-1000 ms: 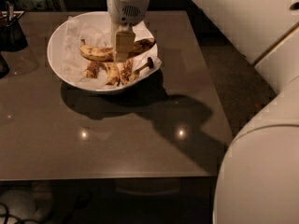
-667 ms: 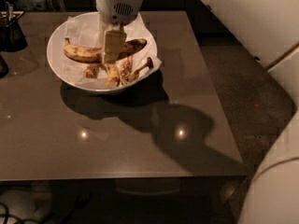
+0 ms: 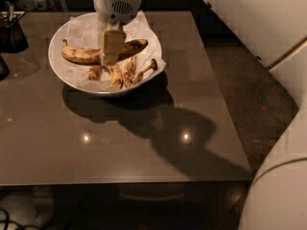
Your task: Pick banana from white bowl
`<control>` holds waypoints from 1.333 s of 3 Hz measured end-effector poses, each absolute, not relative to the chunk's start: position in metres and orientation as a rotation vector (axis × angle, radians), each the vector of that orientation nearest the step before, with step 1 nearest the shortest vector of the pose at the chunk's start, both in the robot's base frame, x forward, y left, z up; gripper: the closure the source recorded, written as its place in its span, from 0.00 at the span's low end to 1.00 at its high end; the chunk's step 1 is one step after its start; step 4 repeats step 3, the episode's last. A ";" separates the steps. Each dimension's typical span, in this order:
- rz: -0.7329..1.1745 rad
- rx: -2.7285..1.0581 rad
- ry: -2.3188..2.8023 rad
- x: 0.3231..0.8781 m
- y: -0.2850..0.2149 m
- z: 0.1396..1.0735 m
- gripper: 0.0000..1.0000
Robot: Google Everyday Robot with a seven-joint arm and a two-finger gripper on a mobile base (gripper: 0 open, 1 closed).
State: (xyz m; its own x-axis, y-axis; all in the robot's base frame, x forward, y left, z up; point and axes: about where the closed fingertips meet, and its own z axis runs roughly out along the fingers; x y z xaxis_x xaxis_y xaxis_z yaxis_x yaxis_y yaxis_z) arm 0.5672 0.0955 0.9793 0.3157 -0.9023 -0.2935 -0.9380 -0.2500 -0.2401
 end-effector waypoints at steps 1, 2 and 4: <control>0.207 -2.233 1.664 0.533 0.109 0.977 1.00; 0.257 -2.234 1.717 0.495 0.117 0.959 1.00; 0.257 -2.234 1.717 0.495 0.117 0.959 1.00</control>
Offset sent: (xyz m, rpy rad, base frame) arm -0.1162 0.0254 -0.0335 -0.0018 0.1739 -0.0464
